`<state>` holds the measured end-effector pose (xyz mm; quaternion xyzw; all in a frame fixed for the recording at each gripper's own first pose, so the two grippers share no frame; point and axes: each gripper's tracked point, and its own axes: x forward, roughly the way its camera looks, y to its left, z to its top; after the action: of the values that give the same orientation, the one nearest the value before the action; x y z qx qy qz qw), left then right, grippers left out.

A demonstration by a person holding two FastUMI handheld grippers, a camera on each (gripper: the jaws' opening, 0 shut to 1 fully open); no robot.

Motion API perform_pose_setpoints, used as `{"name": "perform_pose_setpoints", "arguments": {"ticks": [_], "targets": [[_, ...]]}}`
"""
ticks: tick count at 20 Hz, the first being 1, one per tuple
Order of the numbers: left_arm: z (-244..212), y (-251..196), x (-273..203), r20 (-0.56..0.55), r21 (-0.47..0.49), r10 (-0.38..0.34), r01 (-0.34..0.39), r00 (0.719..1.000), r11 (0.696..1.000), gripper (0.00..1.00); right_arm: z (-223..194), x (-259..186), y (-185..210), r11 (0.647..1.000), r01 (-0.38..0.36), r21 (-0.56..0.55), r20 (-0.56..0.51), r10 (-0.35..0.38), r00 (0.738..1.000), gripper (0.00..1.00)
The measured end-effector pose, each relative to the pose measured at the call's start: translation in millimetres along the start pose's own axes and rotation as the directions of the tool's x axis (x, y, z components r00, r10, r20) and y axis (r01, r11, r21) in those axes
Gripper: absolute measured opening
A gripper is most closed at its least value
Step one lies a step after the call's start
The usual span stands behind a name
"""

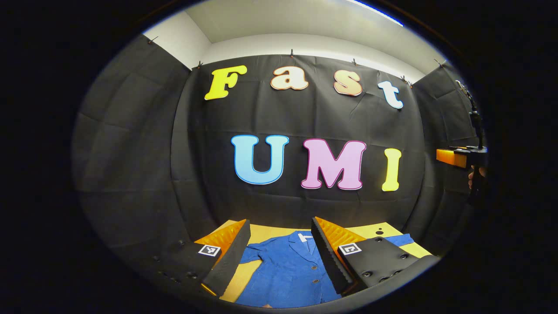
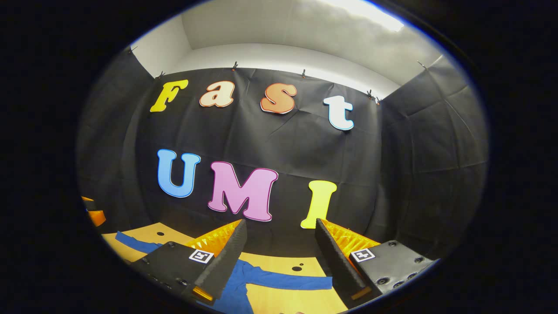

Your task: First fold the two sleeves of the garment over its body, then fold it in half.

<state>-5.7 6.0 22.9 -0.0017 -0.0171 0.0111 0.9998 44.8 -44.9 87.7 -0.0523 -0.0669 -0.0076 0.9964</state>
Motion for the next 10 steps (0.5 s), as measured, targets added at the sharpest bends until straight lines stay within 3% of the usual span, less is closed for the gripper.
{"name": "perform_pose_setpoints", "arguments": {"ticks": [3,6,10], "targets": [[-1.9,-7.9,6.9,-0.003,-0.005,0.000,0.000,1.000,1.000,0.82,-14.5,35.3,-19.9,1.000,0.005,0.028,-0.037,-0.004,0.999,0.96],[-1.4,-11.3,16.5,-0.004,0.020,0.013,-0.013,1.000,1.000,0.81,-63.8,75.2,-38.6,0.995,0.015,0.101,-0.193,0.004,0.981,0.99],[-10.6,-9.4,39.0,-0.031,0.041,0.069,-0.067,0.997,0.997,0.80,-130.7,135.4,-80.9,0.998,0.059,0.003,-0.192,-0.057,0.980,0.96]]}}
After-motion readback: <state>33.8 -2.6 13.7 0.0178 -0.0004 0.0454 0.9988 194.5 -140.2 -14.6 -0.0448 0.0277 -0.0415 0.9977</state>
